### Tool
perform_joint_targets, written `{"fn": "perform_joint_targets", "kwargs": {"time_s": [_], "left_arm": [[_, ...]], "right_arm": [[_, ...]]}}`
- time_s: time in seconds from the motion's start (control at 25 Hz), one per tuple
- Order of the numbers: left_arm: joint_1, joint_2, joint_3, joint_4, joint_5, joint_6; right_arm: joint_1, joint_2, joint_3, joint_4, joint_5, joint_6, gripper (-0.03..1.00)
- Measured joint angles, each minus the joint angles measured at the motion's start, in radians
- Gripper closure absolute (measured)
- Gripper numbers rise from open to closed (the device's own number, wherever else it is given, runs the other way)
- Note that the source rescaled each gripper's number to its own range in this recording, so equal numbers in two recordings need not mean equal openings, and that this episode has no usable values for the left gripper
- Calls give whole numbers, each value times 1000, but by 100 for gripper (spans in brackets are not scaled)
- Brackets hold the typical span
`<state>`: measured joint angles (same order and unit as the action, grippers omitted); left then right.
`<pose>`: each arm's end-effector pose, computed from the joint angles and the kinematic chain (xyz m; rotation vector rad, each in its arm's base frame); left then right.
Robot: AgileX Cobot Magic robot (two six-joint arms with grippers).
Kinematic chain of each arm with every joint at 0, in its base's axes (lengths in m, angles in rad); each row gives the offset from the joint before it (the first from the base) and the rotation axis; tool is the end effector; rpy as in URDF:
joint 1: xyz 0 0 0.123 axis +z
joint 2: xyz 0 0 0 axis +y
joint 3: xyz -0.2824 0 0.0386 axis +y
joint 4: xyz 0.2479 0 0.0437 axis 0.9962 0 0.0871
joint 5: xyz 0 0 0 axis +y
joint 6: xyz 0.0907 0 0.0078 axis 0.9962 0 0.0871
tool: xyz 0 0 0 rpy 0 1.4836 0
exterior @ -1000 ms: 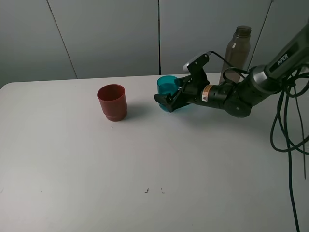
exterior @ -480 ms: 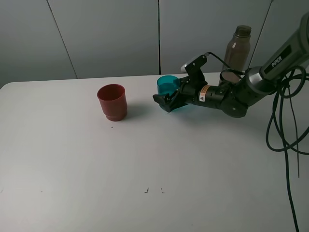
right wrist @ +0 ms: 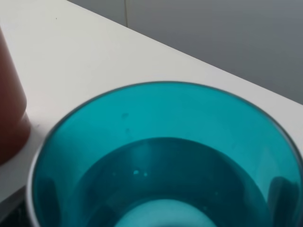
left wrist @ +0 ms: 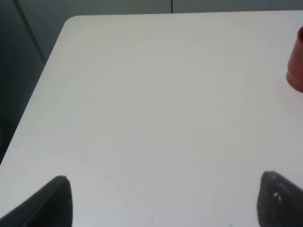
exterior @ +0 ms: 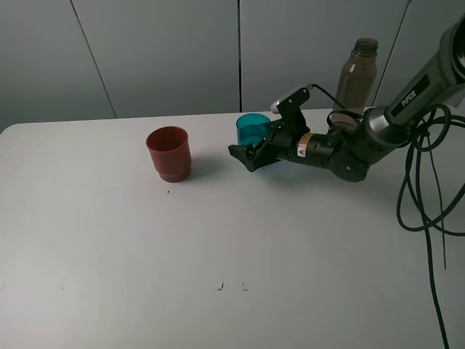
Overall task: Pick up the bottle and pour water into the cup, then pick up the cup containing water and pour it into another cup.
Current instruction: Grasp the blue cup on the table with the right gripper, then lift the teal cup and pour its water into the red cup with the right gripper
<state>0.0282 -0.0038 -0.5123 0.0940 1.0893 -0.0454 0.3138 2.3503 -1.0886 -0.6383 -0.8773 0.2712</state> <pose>-0.0085 0.0073 0.2785 -0.0825 2.0530 0.1020 0.3841 0.1684 0.0418 -0.7697 1.8150 0.5621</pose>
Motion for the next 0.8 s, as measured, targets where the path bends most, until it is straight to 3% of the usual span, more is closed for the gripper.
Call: {"fn": "perform_joint_targets", "kwargs": {"time_s": [0.2, 0.28, 0.32, 0.36, 0.4, 0.8], "left_arm": [[0, 0, 0, 0, 0, -2], [0, 0, 0, 0, 0, -2], [0, 0, 0, 0, 0, -2], [0, 0, 0, 0, 0, -2], [0, 0, 0, 0, 0, -2], [0, 0, 0, 0, 0, -2]], "right_arm": [[0, 0, 0, 0, 0, 0, 0], [0, 0, 0, 0, 0, 0, 26], [0, 0, 0, 2, 0, 0, 51], [0, 0, 0, 4, 0, -3, 84], [0, 0, 0, 4, -2, -2, 89], [0, 0, 0, 2, -2, -6, 89]]}}
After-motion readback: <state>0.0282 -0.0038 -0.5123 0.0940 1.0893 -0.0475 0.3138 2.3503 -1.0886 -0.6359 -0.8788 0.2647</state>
